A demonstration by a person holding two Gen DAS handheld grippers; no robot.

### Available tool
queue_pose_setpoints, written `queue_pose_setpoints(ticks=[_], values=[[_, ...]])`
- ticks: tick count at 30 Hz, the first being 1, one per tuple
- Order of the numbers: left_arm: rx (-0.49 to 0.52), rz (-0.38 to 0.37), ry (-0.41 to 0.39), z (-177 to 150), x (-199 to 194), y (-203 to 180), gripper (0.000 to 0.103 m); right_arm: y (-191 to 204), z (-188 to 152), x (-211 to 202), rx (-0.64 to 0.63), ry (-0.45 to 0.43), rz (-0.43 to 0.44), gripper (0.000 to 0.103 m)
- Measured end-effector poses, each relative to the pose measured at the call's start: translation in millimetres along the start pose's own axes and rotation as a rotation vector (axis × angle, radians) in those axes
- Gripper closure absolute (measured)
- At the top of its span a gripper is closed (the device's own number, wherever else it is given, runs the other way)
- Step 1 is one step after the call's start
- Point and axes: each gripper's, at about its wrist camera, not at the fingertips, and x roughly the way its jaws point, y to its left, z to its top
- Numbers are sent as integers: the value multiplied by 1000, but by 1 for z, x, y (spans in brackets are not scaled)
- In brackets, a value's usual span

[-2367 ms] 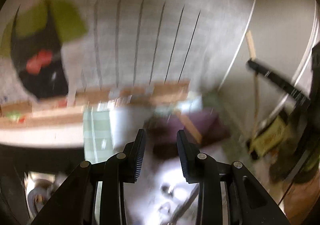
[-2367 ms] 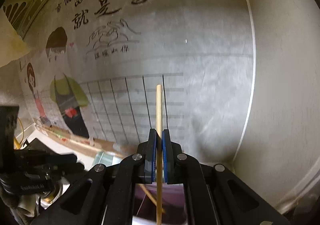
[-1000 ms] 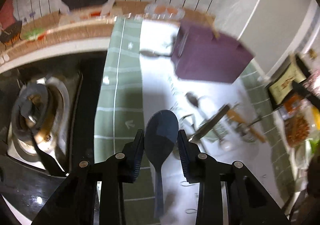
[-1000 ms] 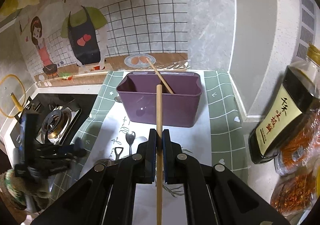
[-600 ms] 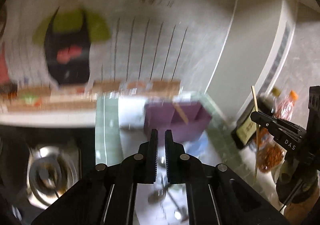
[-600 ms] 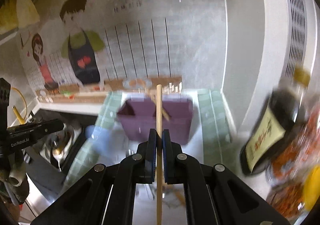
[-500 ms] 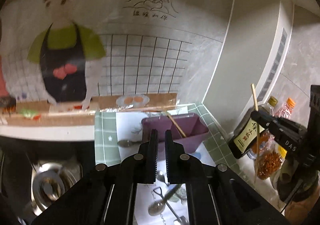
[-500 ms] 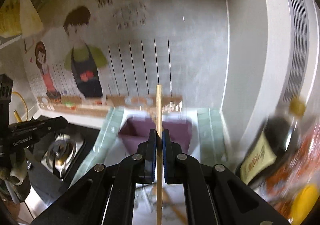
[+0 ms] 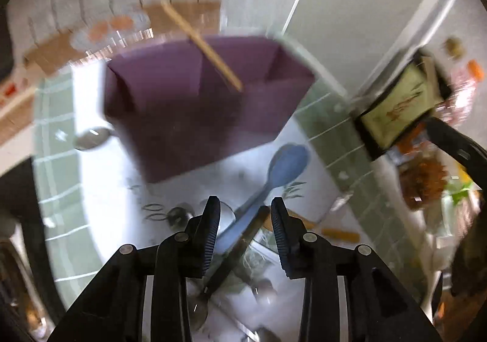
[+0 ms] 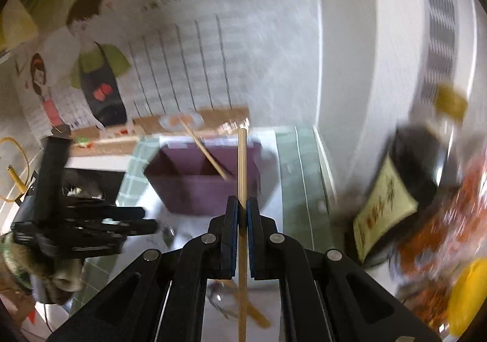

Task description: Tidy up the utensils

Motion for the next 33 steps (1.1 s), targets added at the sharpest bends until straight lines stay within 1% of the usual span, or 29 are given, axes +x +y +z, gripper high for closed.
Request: queue_pose_setpoints(ticks=[3,4,6,11,13,16,17,18,19,20,21,22,24,27,30,32,33], values=[[-5,18,42,1,31,1,67,-9,-12,10,35,35,-5,98],[1,28,50,-1,36,1,67,-11,-15,13,42,43,-5,98],[41,49,38,-5,38,-4,67,-11,-18,16,43,49,-11,98],[84,51,90,-26,30,-11,67,-11,-21,18,40,56,-16,98],[93,36,117,-38,23,-14,67,-11,-22,17,39,55,-15,98],[124,-21,158,-49,16,-23,67,-13,-24,15,35,58,-12,98],[139,-21,149,-48,13,-27,66,-13,-24,15,33,60,-11,98],[149,-14,135,-44,11,-31,61,-15,-26,16,32,65,-9,98],[153,-5,120,-41,11,-33,49,-17,-28,18,34,72,-10,98],[153,9,94,-35,10,-35,44,-18,-30,20,36,79,-13,98],[150,17,68,-27,12,-38,42,-22,-34,24,44,99,-19,98],[144,20,53,-18,16,-40,42,-24,-38,28,50,116,-26,98],[126,28,51,-1,28,-40,42,-31,-46,35,60,154,-45,98],[123,90,64,17,57,-45,42,-39,-58,39,67,182,-88,95],[132,148,87,25,85,-49,43,-49,-68,38,85,202,-109,95],[143,194,47,28,90,-52,46,-52,-74,39,87,221,-123,88],[134,184,39,30,91,-52,51,-53,-79,39,82,226,-128,77]])
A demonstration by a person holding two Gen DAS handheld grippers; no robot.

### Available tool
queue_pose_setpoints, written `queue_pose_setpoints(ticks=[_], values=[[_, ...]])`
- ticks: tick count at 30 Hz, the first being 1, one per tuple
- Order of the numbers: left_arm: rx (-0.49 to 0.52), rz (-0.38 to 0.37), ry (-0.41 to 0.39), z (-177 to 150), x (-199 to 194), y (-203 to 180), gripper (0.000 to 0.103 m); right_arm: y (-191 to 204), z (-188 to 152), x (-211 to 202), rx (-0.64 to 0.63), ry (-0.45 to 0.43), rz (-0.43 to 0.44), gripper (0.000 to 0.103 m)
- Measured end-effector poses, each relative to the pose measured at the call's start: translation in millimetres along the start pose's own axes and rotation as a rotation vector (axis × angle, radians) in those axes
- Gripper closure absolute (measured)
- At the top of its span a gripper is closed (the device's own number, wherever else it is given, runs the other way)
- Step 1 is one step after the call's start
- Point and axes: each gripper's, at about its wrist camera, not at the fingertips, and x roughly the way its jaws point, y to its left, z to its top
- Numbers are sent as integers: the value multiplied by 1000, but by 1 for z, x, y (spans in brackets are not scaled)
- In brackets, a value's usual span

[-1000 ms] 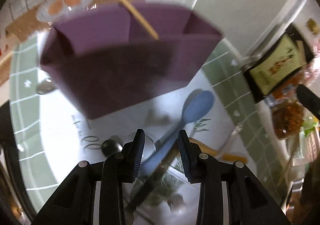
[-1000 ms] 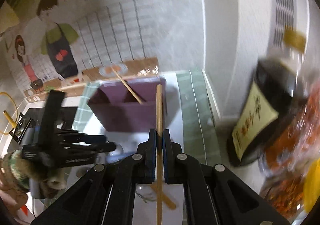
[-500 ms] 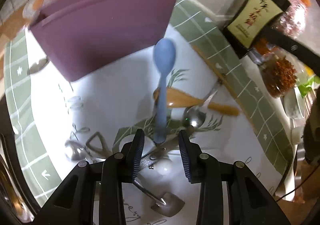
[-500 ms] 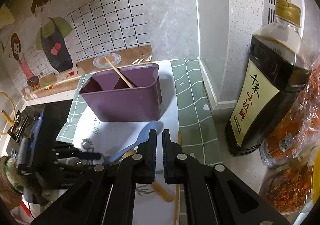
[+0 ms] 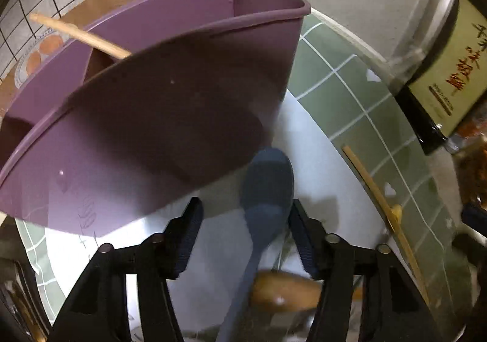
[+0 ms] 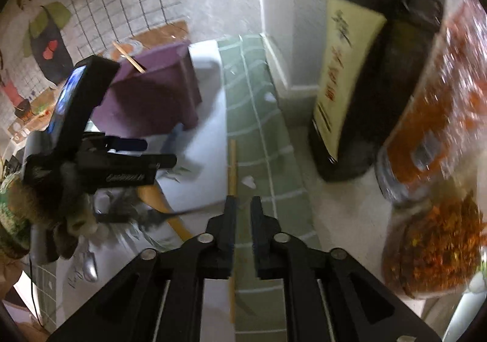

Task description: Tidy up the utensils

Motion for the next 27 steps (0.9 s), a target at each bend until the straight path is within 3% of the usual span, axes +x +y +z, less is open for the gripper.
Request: queue_pose_setpoints(ticks=[1,3,9,10,11,12,13,14,15,16,17,19,22,24,25,26,27], values=[[-5,-1,-8,1,0,0,60,0,-4,1,-5,-1,-7,67],[8,-1,-18,1,-2,-2,73,1,-8,2,-22,2,-10,60],[-61,-39,-78,-24,-42,17,73,17,-7,16,-117,19,-83,24],[-84,-50,-96,-30,-52,24,73,19,-5,18,-124,15,-86,13],[-112,-61,-117,-37,-63,31,74,21,-4,18,-128,5,-85,9],[-146,-74,-145,-46,-78,40,87,23,-2,17,-134,-24,-72,9],[-175,-82,-164,-55,-91,51,92,25,0,16,-133,-36,-55,9],[-200,-87,-180,-62,-100,55,92,25,3,18,-122,-44,-14,9],[-232,-95,-199,-71,-111,63,92,26,7,22,-109,-37,8,11],[-250,-97,-210,-78,-116,60,92,28,9,25,-102,-30,18,22],[-274,-99,-224,-85,-124,66,92,30,13,31,-100,-18,27,39],[-310,-104,-236,-101,-135,77,92,33,20,52,-106,38,37,54],[-340,-101,-227,-119,-140,83,92,35,23,78,-95,86,2,56],[-353,-91,-212,-124,-138,88,92,39,21,81,-110,79,-22,65],[-356,-95,-200,-126,-136,90,91,41,22,81,-114,82,-28,74],[-364,-99,-192,-126,-132,91,91,41,21,80,-112,89,-25,91],[-363,-106,-178,-126,-130,92,91,42,21,79,-105,106,-10,97]])
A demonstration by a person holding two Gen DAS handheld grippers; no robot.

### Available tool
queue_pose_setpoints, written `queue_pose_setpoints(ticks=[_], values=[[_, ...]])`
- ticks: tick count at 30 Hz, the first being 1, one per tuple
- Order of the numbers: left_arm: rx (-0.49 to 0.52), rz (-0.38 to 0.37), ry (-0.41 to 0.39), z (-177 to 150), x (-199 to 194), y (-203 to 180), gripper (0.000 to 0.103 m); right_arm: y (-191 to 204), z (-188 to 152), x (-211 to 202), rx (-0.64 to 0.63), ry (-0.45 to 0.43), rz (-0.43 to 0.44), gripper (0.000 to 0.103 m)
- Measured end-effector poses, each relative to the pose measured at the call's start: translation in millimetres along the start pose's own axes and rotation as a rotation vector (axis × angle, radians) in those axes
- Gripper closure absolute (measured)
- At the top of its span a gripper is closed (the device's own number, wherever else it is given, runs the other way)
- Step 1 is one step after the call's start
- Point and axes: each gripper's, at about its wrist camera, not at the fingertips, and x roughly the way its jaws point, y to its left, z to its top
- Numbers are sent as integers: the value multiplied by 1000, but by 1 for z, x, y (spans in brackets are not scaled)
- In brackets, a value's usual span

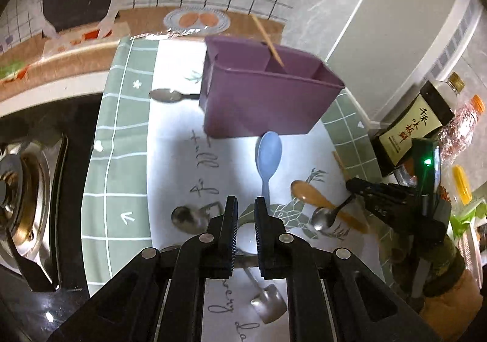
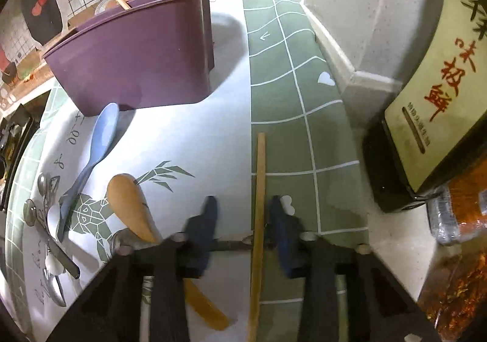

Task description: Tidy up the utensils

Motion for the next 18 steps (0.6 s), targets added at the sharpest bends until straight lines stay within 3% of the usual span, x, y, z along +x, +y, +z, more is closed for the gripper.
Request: queue_pose_setpoints(ticks=[2,5,7,11,18], values=[[7,-1,24,2,10,-3,88,3,-1,-3,6,10,0,97],[42,-9,68,7,29,-12,69,4,-8,-18,9,-13,3,97],[67,-15,91,14,44,-18,48,2,-11,-34,33,-40,37,97],[110,25,123,29,76,-32,47,-5,-18,-63,59,-84,70,97],[149,152,137,51,129,-56,47,-9,-17,-83,56,-132,42,97]])
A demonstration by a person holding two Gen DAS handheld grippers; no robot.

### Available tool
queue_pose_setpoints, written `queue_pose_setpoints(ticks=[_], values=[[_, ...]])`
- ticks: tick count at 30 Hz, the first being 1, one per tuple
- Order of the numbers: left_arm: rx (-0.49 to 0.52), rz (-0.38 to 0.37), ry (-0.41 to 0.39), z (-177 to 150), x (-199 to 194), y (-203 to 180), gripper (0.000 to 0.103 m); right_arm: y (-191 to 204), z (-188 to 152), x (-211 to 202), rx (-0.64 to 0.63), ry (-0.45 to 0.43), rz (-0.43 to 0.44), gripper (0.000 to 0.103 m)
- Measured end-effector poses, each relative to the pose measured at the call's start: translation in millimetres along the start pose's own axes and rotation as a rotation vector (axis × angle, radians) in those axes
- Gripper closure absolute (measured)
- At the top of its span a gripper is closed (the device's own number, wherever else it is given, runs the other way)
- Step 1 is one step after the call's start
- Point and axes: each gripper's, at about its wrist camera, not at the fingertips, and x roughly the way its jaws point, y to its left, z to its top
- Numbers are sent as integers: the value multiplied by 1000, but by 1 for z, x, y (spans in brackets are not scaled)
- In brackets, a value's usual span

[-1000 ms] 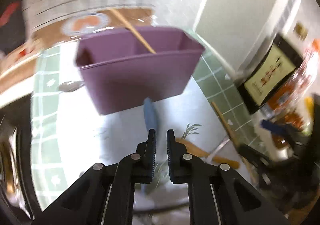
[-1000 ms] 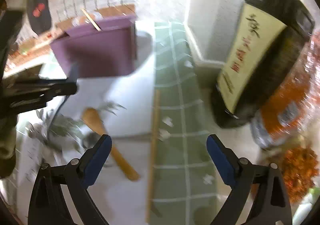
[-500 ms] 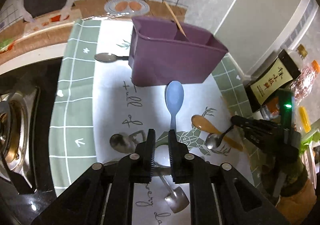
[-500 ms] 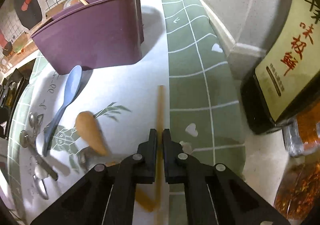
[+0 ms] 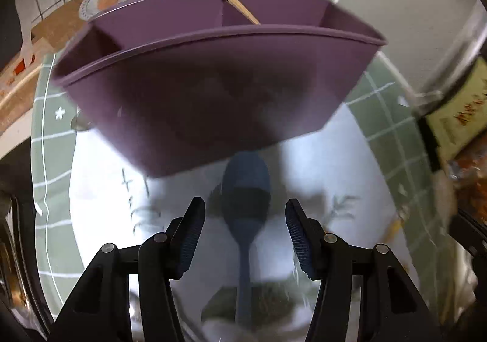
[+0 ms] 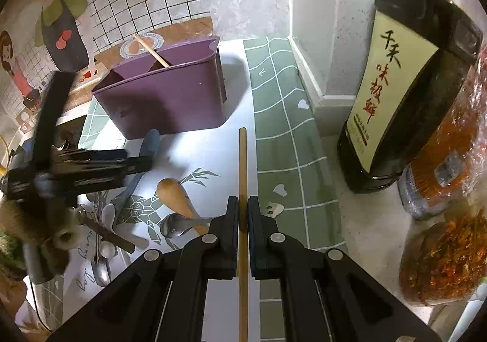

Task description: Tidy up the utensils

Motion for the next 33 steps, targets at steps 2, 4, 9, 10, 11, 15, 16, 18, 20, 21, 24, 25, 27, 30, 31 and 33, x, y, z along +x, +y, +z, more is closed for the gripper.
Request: queue_pose_setpoints(ticks=[2,4,9,10,11,15,16,18,20,21,24,25,27,30,31,33], values=[[-3,50,-13,3,7,-3,53,-1,1,2,-2,-5,-9,97],[15,73,-36,3,6,-5,68,-2,1,4,-3,-10,-9,97],[20,47,-97,-11,-24,-2,68,4,2,-1,-10,-27,14,97],[17,32,-116,-15,-35,0,68,5,1,-4,-12,-31,18,97],[15,18,-132,-18,-44,2,68,8,0,-6,-14,-36,25,97],[-28,-60,-216,-44,-91,18,69,20,1,-14,-28,-54,44,97],[-39,-74,-235,-49,-101,22,69,23,1,-18,-32,-61,51,97],[-55,-92,-268,-60,-122,24,69,31,2,-24,-45,-76,60,97],[-72,-103,-294,-72,-137,31,70,38,3,-30,-61,-91,64,97],[-78,-104,-298,-73,-142,30,70,43,3,-33,-69,-99,67,97],[-98,-104,-314,-82,-152,37,70,53,4,-38,-87,-110,73,97],[-103,-102,-319,-85,-154,38,70,56,5,-39,-93,-113,74,97],[-108,-103,-328,-90,-158,45,71,63,5,-41,-103,-116,75,97],[-113,-109,-340,-91,-163,50,72,69,6,-45,-114,-123,73,97],[-112,-111,-348,-90,-166,50,72,71,7,-47,-117,-127,75,97],[-108,-119,-367,-88,-173,51,72,74,9,-51,-124,-139,77,97]])
